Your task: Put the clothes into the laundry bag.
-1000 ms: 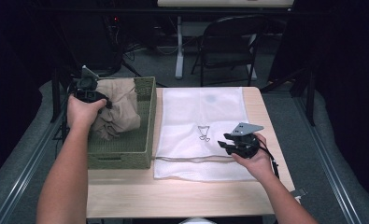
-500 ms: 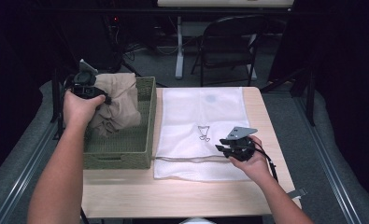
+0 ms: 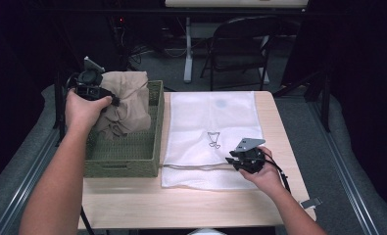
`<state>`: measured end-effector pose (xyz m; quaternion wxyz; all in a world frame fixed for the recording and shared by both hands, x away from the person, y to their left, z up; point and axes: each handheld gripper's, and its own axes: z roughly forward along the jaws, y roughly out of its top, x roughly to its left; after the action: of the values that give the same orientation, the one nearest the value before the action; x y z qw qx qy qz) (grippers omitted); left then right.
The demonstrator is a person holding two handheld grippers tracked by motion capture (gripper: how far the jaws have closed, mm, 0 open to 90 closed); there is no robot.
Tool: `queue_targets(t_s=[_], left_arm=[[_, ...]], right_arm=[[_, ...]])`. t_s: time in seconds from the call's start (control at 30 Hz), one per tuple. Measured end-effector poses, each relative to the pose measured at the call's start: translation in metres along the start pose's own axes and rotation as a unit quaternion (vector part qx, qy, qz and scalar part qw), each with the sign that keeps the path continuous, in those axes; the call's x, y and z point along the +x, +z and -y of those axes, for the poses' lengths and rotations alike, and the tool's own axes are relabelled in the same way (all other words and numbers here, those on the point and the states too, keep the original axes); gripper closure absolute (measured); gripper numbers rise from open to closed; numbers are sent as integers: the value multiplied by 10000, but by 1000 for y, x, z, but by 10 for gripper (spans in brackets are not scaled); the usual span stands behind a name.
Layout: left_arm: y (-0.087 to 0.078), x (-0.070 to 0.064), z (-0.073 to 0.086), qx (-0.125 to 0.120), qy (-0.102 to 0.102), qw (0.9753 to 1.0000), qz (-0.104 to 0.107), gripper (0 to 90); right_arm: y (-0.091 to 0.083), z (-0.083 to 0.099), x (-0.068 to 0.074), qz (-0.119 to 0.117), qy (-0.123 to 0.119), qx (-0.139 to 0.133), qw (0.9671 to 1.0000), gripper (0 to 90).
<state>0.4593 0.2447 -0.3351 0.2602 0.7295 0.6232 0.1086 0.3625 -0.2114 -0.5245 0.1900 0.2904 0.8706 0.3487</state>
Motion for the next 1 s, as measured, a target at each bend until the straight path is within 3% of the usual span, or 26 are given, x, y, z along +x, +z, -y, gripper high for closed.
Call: queue_targets(t_s=[0.33, 0.4, 0.43, 0.53, 0.67, 0.7, 0.73, 0.8, 1.0], left_arm=[[-7, -14, -5, -2, 197, 9998, 67, 683], [-8, -16, -5, -15, 217, 9997, 76, 683], [-8, -17, -6, -18, 225, 9997, 93, 683], [-8, -19, -6, -8, 235, 9996, 135, 683], [-7, -24, -8, -17, 277, 9995, 149, 683], [-7, -25, -8, 9, 292, 9994, 162, 683], [-8, -28, -9, 2, 315, 9994, 168, 683], [-9, -31, -10, -35, 335, 9993, 170, 683], [-12, -38, -12, -43, 449, 9988, 207, 684]], right_arm=[[9, 8, 5, -28, -175, 239, 9996, 654], [9, 9, 5, -73, -177, 268, 9995, 650], [12, 11, 6, -35, -56, 141, 9999, 646], [12, 11, 4, -62, -179, 345, 9992, 640], [14, 11, 5, -40, -234, 387, 9990, 640], [14, 11, 5, -19, -296, 450, 9985, 640], [12, 9, 4, 105, -542, 707, 9960, 640], [17, 12, 7, 42, -399, 576, 9975, 641], [21, 12, 9, 78, -502, 661, 9965, 645]])
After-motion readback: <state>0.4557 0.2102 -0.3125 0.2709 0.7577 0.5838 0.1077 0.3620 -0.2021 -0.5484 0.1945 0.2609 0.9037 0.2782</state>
